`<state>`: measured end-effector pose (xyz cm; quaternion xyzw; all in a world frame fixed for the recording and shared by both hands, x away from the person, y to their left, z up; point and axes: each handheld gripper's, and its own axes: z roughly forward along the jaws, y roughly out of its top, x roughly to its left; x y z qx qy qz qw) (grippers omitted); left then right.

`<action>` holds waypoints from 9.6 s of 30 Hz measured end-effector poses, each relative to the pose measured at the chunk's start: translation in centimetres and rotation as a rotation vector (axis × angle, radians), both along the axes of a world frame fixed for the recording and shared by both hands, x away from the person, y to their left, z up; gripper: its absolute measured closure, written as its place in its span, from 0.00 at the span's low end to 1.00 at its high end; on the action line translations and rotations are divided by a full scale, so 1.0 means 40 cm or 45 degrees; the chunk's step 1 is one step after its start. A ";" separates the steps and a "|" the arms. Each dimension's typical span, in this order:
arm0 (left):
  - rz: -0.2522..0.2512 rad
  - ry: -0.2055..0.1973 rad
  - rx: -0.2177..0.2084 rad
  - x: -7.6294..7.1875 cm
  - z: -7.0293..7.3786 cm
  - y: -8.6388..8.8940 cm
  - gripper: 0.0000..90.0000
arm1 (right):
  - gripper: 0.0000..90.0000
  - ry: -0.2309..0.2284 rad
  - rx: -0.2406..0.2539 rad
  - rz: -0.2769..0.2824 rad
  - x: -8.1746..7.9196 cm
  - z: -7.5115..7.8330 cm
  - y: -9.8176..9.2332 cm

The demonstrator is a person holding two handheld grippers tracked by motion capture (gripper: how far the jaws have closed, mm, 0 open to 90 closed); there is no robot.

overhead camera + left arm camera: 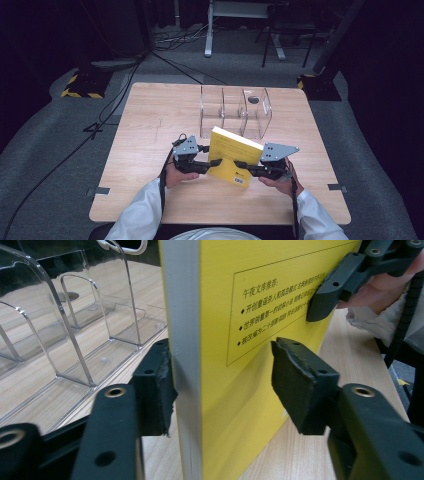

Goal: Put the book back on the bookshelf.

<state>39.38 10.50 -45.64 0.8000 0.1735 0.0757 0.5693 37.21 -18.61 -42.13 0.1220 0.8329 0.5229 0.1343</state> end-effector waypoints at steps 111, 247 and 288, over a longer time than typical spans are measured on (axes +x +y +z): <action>0.409 0.239 0.538 -0.109 -0.121 0.211 0.17 | 0.85 -0.177 0.158 -0.825 0.130 0.080 -0.175; 0.410 0.236 0.542 -0.109 -0.120 0.211 0.18 | 0.33 -0.103 0.048 -0.938 0.253 0.033 -0.048; 0.407 0.242 0.538 -0.108 -0.121 0.210 0.18 | 0.27 -0.099 -0.089 -0.835 0.164 0.048 -0.124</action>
